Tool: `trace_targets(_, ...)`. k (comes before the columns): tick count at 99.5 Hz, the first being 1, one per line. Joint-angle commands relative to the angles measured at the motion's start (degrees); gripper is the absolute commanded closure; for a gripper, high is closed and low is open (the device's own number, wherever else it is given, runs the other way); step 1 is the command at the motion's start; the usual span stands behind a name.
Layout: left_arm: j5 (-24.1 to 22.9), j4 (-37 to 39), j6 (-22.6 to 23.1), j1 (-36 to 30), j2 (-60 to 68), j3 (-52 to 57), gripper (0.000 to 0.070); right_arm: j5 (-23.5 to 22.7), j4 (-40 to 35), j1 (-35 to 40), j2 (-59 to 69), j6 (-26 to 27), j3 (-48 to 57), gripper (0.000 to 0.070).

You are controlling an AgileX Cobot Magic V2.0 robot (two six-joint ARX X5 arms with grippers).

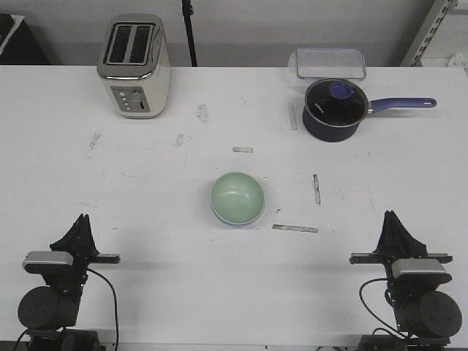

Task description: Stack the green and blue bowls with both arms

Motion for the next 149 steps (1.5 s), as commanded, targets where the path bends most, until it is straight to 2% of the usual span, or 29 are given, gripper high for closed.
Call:
trace_targets(1, -0.3, 3.8, -0.6, -0.1, -0.2, -1.8, 0.0699, 0.0, 0.8, 0.0, -0.1, 0.2, 0.1, 0.0685)
trace_targets(8, -0.3, 7.3, -3.3, -0.1, -0.3, -4.3, 0.0699, 0.0, 0.8, 0.0, -0.1, 0.2, 0.1, 0.0685)
trace_targets(19, -0.3, 7.8, -4.9, 0.1, -0.4, -6.6, 0.0698, 0.0, 0.7, 0.0, -0.1, 0.2, 0.1, 0.0685)
trace_targets(52, 0.5, 7.6, -4.8, 1.9, -2.3, -11.6, 0.0698, 0.0, 0.7, 0.0, -0.1, 0.2, 0.1, 0.0685)
trace_targets(70, 0.5, 6.3, -0.3, 2.7, -5.2, -12.4, 0.0698, 0.0, 0.8, 0.0, -0.1, 0.2, 0.1, 0.0685)
trace_targets(149, 1.1, 5.4, -0.8, 2.8, -7.6, -14.4, 0.0698, 0.0, 0.7, 0.0, -0.1, 0.2, 0.1, 0.0685)
